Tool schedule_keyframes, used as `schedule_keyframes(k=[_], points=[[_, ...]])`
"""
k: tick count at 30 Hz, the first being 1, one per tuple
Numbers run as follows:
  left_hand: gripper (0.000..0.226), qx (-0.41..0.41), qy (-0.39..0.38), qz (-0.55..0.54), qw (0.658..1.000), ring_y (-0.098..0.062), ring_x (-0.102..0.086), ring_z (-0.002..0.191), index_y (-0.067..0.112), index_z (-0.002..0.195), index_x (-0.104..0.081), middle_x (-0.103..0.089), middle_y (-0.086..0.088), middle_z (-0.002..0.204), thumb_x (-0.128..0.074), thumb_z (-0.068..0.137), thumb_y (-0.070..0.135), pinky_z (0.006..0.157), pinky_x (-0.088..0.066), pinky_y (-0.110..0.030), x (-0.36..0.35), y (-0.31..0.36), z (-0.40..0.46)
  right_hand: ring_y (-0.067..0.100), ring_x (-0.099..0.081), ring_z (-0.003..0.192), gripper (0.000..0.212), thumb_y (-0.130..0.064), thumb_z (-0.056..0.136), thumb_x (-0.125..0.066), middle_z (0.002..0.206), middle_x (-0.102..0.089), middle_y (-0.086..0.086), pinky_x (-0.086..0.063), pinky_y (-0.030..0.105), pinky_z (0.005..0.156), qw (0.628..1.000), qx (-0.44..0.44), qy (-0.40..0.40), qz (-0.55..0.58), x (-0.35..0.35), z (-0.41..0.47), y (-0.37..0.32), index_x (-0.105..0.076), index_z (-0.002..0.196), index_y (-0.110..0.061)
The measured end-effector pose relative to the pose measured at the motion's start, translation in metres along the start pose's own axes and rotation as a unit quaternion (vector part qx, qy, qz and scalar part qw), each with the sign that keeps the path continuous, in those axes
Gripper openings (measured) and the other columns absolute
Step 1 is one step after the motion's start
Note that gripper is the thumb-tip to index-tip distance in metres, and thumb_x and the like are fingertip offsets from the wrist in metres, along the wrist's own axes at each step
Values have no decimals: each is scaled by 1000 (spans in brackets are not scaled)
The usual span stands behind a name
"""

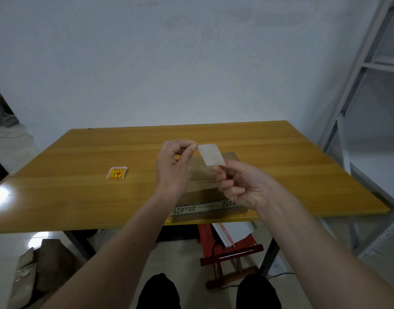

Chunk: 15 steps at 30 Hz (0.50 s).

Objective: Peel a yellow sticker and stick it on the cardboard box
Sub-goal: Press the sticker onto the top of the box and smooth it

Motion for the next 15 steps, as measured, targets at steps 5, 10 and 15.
schedule_keyframes(k=[5, 10, 15], points=[[17, 15, -3, -10, 1000, -12, -53, 82, 30, 80, -67, -62, -5, 87, -67, 84, 14, 71, -45, -27, 3, -4, 0, 4, -40, 36, 9, -14, 86, -63, 61, -45, 1, -20, 10, 27, 1000, 28, -4, 8, 1, 4, -1, -57, 85, -8], [4, 116, 64, -68, 989, 0, -50, 62, 17, 83, -64, -58, 5, 71, -66, 85, 18, 58, -43, -16, 17, -10, -4, 6, -42, 43, 11, -10, 82, -68, 65, -50, 3, -27, 13, 30, 991, 115, 50, -36, 8, 5, -9, -59, 88, -6], [21, 207, -14, -22, 978, 7, -56, 56, 15, 88, -71, -62, 11, 71, -58, 91, 31, 59, -41, -18, 15, -24, -16, 9, -41, 50, 7, -13, 82, -70, 62, -53, 2, -32, 15, 36, 959, 195, 140, -153, 14, 0, -14, -68, 84, -7]])
Point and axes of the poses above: each hand's wrist, its own z-axis towards the middle knuckle, its own x-axis out of the back of the hand, y = z × x, the point moved 6 cm from there along z, towards the middle knuckle
